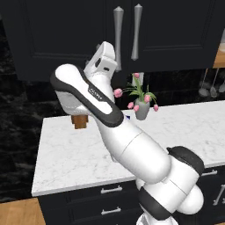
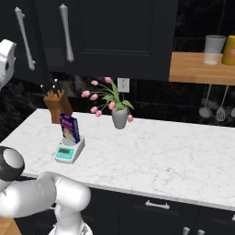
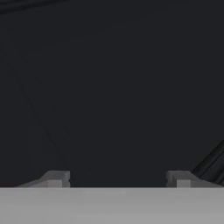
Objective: Pick the cereal and place it on the digital scale for weighing, and close the cabinet.
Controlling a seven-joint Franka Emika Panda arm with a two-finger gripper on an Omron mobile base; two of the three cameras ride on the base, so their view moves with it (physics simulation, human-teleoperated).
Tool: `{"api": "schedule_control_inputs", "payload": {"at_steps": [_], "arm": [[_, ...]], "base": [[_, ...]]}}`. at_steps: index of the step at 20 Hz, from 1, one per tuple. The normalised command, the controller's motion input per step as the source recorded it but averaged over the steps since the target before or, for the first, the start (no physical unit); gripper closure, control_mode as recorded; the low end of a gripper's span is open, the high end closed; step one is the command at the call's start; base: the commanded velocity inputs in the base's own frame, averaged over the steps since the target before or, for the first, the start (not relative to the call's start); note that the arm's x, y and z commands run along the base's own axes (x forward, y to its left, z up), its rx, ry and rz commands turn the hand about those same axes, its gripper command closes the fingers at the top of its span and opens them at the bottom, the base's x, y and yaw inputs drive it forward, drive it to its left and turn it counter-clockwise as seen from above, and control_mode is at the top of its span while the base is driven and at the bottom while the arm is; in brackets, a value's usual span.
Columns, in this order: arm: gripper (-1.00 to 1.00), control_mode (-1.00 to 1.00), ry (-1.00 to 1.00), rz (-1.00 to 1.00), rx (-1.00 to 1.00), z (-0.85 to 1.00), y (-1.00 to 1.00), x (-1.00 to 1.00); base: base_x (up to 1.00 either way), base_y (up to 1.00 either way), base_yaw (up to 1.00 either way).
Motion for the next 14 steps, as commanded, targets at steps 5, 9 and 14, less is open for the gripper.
{"api": "schedule_control_inputs", "payload": {"at_steps": [5,9,14], "arm": [[-1.00,-1.00,0.01,-0.01,0.00,0.00,0.02,0.88],[-1.00,-1.00,-0.01,-0.08,0.00,0.00,0.09,0.85],[-1.00,-1.00,-0.09,-0.17,-0.03,0.00,0.14,0.90]], "base": [[0.00,0.00,0.00],[0.00,0.00,0.00],[0.00,0.00,0.00]]}}
